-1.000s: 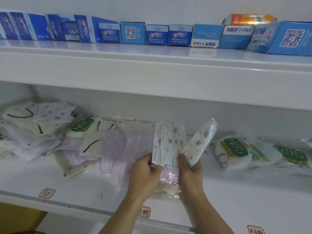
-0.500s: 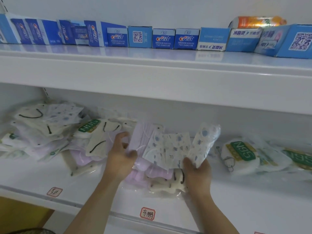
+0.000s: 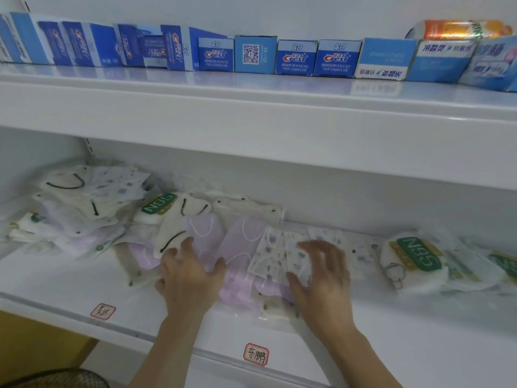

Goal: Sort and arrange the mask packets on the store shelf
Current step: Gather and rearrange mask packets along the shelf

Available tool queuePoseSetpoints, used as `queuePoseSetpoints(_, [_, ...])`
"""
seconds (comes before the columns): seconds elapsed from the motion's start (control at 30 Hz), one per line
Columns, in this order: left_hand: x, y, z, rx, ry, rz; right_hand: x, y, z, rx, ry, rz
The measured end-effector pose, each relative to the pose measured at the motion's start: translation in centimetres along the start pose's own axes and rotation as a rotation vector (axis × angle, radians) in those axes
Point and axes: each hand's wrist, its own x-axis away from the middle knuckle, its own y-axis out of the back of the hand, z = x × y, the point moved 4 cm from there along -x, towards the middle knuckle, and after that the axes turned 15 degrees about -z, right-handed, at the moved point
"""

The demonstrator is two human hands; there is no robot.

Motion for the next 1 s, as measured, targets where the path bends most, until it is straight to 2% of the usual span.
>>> queuePoseSetpoints(0.07, [0.1,-0.2,0.5,0.121,0.037,0.040,0.7,-1.7,0.2,0.079,0.022,0.219])
queuePoseSetpoints(0.13, [-0.3,-0.5,0.6,0.272,0.087,0.094,1.0,-2.8,-0.6,0.110,-0.050,0.318])
queuePoseSetpoints(0.23, [-0.7,-0.7,-0.4,0.393,0.174,0.197,0.8,-3.0,-1.6,0.062,-0.088,0.267])
queuePoseSetpoints(0.63, [0.2,-2.8,-5.1,0.441,0.122,0.547,-0.3,-2.4,-3.3,-0.212,-0.413,0.127])
queuePoseSetpoints(0.83, [0.4,-3.2,-5.9,0.522,0.112,0.567,-0.3,-2.2,-3.3,-0.206,-0.445,0.121])
queuePoseSetpoints(1.0, [-0.8,-2.1,-3.5,0.598,0.221,0.491,-0.3,-2.0,-3.5,-0.206,-0.476,0.052])
